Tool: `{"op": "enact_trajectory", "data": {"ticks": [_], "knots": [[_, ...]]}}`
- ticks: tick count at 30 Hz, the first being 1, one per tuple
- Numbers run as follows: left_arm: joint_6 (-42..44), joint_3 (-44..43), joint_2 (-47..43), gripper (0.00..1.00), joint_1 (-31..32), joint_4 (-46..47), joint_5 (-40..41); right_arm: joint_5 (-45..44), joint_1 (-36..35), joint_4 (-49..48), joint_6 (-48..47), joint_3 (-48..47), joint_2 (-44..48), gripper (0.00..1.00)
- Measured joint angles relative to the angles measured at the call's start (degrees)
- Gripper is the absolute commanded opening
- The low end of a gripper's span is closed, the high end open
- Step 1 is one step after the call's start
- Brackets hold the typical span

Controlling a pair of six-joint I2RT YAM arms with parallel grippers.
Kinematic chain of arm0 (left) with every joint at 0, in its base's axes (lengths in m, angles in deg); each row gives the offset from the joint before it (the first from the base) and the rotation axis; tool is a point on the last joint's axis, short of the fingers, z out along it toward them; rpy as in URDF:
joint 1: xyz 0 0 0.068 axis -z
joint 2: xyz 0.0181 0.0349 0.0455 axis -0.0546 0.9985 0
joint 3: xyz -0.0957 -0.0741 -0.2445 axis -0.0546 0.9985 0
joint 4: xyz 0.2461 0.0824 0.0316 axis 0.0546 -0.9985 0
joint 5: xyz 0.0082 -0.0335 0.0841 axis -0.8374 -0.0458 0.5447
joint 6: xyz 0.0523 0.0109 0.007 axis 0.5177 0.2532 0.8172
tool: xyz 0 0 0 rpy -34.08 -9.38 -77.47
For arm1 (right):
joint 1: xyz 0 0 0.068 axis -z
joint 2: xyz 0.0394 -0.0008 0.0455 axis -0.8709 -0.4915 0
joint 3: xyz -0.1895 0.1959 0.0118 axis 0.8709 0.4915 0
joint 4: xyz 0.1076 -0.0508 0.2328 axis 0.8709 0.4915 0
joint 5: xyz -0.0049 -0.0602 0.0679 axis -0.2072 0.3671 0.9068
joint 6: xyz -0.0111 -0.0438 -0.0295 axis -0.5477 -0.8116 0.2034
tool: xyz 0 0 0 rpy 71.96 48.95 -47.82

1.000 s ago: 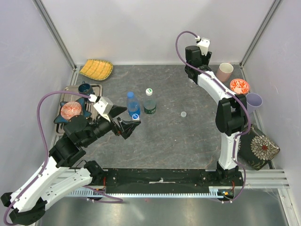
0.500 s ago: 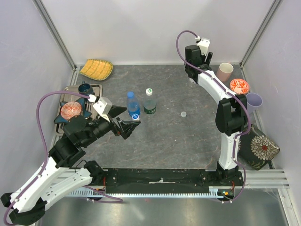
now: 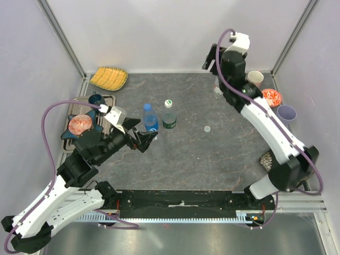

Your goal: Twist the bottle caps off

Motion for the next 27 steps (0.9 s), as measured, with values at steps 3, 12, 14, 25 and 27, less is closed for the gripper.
{"op": "enact_trajectory", "data": {"ticks": [3,12,14,25,27], "knots": [[-1.9,0.0,-0.4,1.0,0.0,0.0,5.9,8.0,-5.4,-3.1,-0.1,7.1,8.4,0.84],[-4.9,3.5,-7.2,1.0,0.0,-0.8,16.5,23.2,-19.6,-3.0,-1.0,14.1,6.6,0.95],[-5.5,4.0,-8.2,1.0,0.0,-1.5,16.9,24.0,-20.4,-2.3,-1.1,14.1,4.8,0.95],[-7.3,4.5,-9.6,0.99,0.0,-5.0,17.7,24.3,-20.9,-1.6,-1.2,14.1,-1.4,0.91],[-7.3,4.6,-9.6,0.99,0.0,-5.3,17.7,23.9,-21.1,-1.6,-1.2,14.1,-2.2,0.89]]}}
